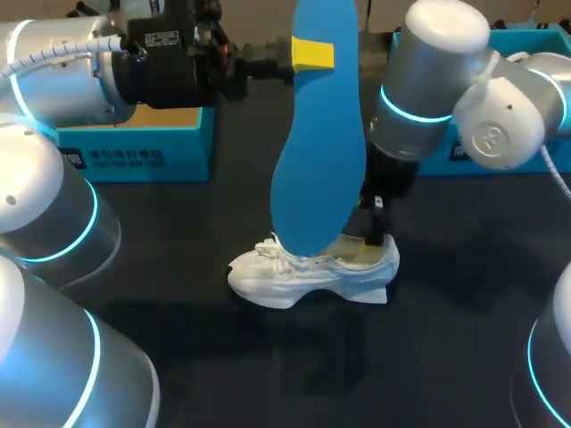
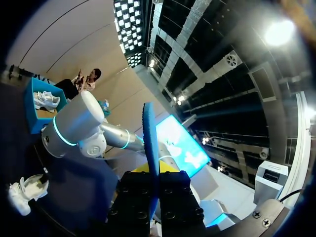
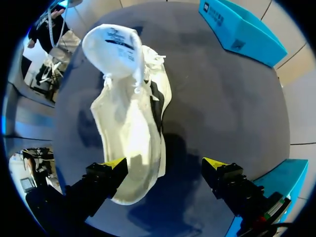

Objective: Take the shoe out of the shoebox, open the shoe tongue, remove and reinsert the insole, then place the shoe into the shoebox

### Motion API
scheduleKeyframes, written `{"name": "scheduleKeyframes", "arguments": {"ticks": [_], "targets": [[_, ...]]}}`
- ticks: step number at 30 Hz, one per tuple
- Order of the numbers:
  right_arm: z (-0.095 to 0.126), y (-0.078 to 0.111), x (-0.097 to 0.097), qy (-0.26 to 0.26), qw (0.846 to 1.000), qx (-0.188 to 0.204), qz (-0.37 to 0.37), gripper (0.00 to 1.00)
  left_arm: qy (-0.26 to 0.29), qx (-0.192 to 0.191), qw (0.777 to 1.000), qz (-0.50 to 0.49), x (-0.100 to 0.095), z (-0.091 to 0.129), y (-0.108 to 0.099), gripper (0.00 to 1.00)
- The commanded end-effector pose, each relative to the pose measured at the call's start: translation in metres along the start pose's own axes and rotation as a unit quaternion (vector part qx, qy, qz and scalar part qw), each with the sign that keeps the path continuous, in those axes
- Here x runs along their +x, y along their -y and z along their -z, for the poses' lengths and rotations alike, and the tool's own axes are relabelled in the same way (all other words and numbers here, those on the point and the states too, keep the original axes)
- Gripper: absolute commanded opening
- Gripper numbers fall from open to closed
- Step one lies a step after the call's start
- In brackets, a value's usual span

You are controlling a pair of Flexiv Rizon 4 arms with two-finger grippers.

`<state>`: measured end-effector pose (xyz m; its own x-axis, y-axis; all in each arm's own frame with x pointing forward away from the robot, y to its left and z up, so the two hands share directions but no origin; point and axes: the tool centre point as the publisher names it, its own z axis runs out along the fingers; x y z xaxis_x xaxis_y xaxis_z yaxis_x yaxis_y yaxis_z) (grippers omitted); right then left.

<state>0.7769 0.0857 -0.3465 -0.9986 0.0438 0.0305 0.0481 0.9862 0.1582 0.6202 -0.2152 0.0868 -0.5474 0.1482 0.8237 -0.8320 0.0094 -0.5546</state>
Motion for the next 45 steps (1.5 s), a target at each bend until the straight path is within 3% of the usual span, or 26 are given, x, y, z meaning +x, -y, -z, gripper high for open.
{"name": "scheduleKeyframes", "arguments": {"ticks": [1, 22, 23, 24, 25, 29, 30, 31, 37, 45], "targets": [[-0.016, -0.012, -0.011, -0.014, 1.000, 0.000, 0.008, 1.00, -0.001, 0.000, 1.000, 0.000, -0.001, -0.003, 0.001, 0.00], [-0.048, -0.033, 0.000, -0.044, 0.999, -0.011, -0.003, 0.98, -0.001, 0.000, 1.000, 0.000, -0.001, -0.003, 0.001, 0.00], [-0.050, -0.033, 0.002, -0.045, 0.999, -0.012, -0.007, 0.93, -0.001, 0.000, 1.000, 0.000, -0.001, -0.003, 0.001, 0.00], [-0.052, -0.032, 0.004, -0.045, 0.999, -0.013, -0.009, 0.77, -0.001, 0.000, 1.000, 0.000, -0.001, -0.003, 0.001, 0.00], [-0.053, -0.031, 0.006, -0.045, 0.999, -0.015, -0.013, 0.51, -0.001, 0.000, 1.000, 0.000, -0.001, -0.003, 0.001, 0.00], [-0.057, -0.031, 0.012, -0.047, 0.998, -0.017, -0.024, 0.27, -0.001, 0.000, 1.000, 0.000, -0.001, -0.003, 0.001, 0.00], [-0.057, -0.031, 0.013, -0.047, 0.998, -0.016, -0.025, 0.09, -0.001, 0.000, 1.000, 0.000, -0.001, -0.003, 0.001, 0.00], [-0.056, -0.031, 0.014, -0.047, 0.998, -0.016, -0.026, 0.00, -0.001, 0.000, 1.000, 0.000, -0.001, -0.003, 0.001, 0.00], [-0.049, -0.036, 0.019, -0.059, 0.998, -0.017, -0.019, 0.00, -0.001, 0.000, 1.000, 0.000, -0.001, -0.003, 0.001, 0.00], [-0.038, -0.031, 0.034, -0.075, 0.994, -0.039, -0.066, 0.00, -0.001, 0.000, 1.000, 0.000, -0.001, -0.003, 0.001, 0.00]]}}
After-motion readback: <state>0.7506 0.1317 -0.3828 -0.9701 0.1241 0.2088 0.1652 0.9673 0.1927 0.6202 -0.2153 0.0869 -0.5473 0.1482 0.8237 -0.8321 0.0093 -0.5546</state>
